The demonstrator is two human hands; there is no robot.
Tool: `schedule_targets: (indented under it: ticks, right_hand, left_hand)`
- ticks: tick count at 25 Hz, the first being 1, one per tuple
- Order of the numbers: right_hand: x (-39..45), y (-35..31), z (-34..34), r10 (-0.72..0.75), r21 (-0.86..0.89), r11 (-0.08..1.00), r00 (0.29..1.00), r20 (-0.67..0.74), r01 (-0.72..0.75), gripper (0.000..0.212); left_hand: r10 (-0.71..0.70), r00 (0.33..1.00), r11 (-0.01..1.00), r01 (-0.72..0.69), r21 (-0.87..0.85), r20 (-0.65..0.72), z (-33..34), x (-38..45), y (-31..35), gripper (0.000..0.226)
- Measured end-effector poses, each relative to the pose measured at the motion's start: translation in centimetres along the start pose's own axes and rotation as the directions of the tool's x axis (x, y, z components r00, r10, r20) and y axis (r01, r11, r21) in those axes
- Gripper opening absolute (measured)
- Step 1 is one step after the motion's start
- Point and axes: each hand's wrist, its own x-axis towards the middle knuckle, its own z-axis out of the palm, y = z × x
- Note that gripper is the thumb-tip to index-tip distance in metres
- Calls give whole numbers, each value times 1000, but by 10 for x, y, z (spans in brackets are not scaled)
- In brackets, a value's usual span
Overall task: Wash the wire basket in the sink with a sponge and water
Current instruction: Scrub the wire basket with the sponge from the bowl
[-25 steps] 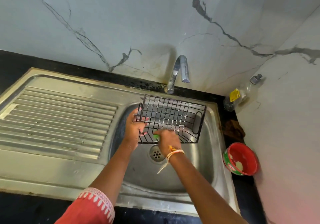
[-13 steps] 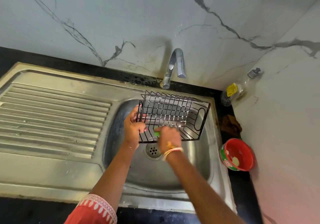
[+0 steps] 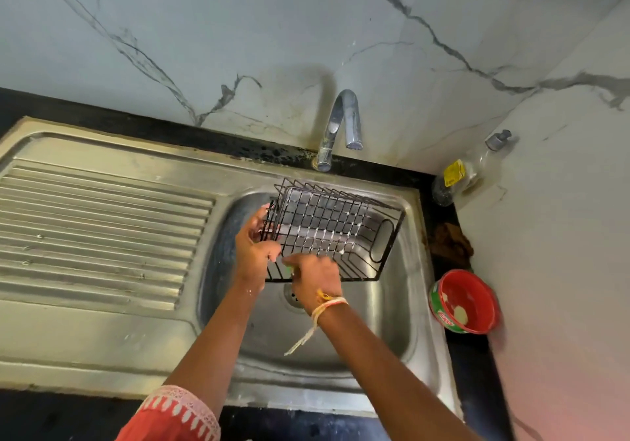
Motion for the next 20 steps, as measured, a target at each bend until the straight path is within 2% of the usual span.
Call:
schedule_targets:
  ticks: [2, 3, 5, 7, 8, 9, 12, 13, 14, 15, 16, 18, 19, 20]
  right_hand:
    - [-6, 15, -1, -64, 99, 993, 998, 22, 61, 40]
    - [-1, 33, -7, -56, 75, 996, 998, 36, 54, 41]
    - [11, 71, -21, 105, -89, 991, 994, 44, -101, 43]
    - [16, 88, -32, 287, -201, 938, 958, -3, -282, 41]
    - [18, 77, -31, 292, -196, 938, 956, -4, -287, 40]
    - [18, 58, -24, 242, -149, 960, 970, 12, -237, 42]
    - [-6, -4, 2, -59, 95, 994, 998, 28, 56, 45]
    - [-8, -5, 5, -132, 152, 980, 991, 17, 128, 43]
    - [-3, 8, 1, -140, 164, 977, 990, 23, 135, 41]
    - [7, 27, -5, -79, 132, 989, 996, 42, 73, 40]
    - [18, 46, -12, 51, 64, 996, 997, 64, -55, 39]
    - [34, 72, -25, 298, -43, 954, 953, 52, -296, 29]
    - [39, 65, -26, 351, -94, 934, 936, 37, -346, 24]
    - [42, 47, -24, 340, -130, 933, 940, 18, -334, 25]
  left_hand:
    - [-34, 999, 999, 34, -1, -28, -7, -6, -1, 80]
    - [-51, 998, 999, 51, -15, -48, -9, -6, 1, 80]
    - [-54, 997, 998, 52, -45, -48, -10, -3, 3, 84]
    - [-24, 999, 1000, 24, -18, -23, -3, -4, 7, 82]
    - [-8, 1000, 1000, 8, 2, -15, -1, -4, 8, 82]
    - [-21, 1000, 1000, 21, 20, -9, 1, -2, 6, 83]
    - [-21, 1000, 1000, 21, 19, 5, 4, -4, -5, 76]
    - [-32, 999, 999, 32, -8, -16, 3, -6, -6, 70]
    - [-61, 998, 997, 59, -44, -30, 0, -7, -7, 66]
    - [-98, 994, 992, 94, -83, -50, -2, -8, -7, 67]
    - [-133, 989, 986, 125, -109, -71, -4, -8, -8, 70]
    - [-166, 983, 983, 160, -88, -74, 1, -10, -11, 75]
    - [-159, 985, 986, 155, -60, -69, 5, -10, -11, 76]
    - [-154, 986, 987, 151, -45, -59, 8, -11, -13, 75]
